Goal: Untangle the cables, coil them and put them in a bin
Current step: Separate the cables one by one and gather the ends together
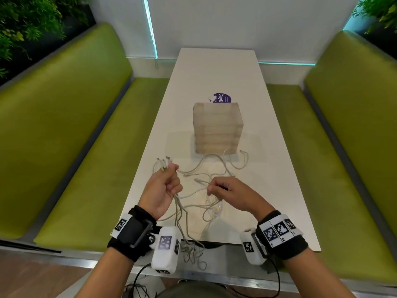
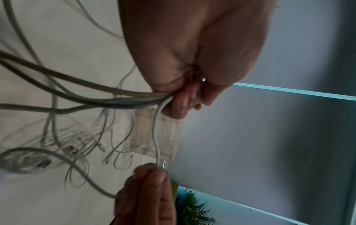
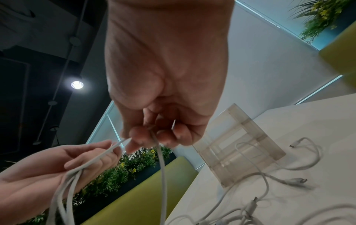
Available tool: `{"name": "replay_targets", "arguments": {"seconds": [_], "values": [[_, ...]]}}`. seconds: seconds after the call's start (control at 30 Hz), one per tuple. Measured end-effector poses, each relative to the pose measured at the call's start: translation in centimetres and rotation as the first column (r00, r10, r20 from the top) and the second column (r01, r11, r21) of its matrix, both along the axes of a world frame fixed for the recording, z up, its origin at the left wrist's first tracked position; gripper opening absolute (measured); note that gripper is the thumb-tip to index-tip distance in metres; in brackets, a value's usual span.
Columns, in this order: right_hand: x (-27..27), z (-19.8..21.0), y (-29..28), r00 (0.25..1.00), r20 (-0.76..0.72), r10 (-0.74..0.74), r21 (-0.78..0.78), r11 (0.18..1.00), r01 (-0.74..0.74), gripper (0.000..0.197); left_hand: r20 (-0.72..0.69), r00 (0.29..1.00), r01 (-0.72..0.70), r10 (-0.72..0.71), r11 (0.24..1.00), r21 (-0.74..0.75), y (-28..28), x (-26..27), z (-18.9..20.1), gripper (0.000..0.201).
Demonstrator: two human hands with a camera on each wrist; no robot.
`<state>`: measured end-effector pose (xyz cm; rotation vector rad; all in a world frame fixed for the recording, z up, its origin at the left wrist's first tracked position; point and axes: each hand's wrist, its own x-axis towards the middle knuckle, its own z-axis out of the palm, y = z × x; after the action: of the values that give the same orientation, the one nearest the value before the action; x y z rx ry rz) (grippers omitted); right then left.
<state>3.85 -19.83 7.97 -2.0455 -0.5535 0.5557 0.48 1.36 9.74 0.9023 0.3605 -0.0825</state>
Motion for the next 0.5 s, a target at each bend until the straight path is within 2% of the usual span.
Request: {"name": "replay_targets", "arguments": {"seconds": [0.1, 0.17, 0.27, 0.4, 0.5], "values": [[-0.1, -1.1, 0.1, 0.971, -0.073, 0.227, -0.253, 0.938, -0.238, 0.019, 0.059, 0.996, -0.066, 0.069, 0.997, -0.050, 1.0, 0.6, 0.8, 0.026], [0.2, -2.3, 0.2, 0.961, -0.100, 0.257, -0.299, 0.914, -0.276, 0.018, 0.109, 0.990, -0.083, 0.088, 0.995, -0.050, 1.4, 0.7, 1.6, 0.027], [2.0, -4.0, -0.2, 0.988, -0.058, 0.142, -0.333, 0.930, -0.153, 0.023, 0.179, 0.976, -0.119, 0.127, 0.991, -0.056, 2.0, 0.7, 2.7, 0.026], [4.5, -5.0, -1.0, 0.997, 0.063, 0.052, -0.416, 0.909, -0.021, 0.026, 0.245, 0.951, -0.175, 0.186, 0.982, -0.067, 3.3, 0.5, 3.8, 0.024], [5.2, -4.1, -1.0, 0.995, 0.065, -0.073, -0.281, 0.955, 0.089, 0.026, 0.231, 0.951, -0.219, 0.205, 0.975, 0.034, 3.6, 0.3, 3.5, 0.024]]}}
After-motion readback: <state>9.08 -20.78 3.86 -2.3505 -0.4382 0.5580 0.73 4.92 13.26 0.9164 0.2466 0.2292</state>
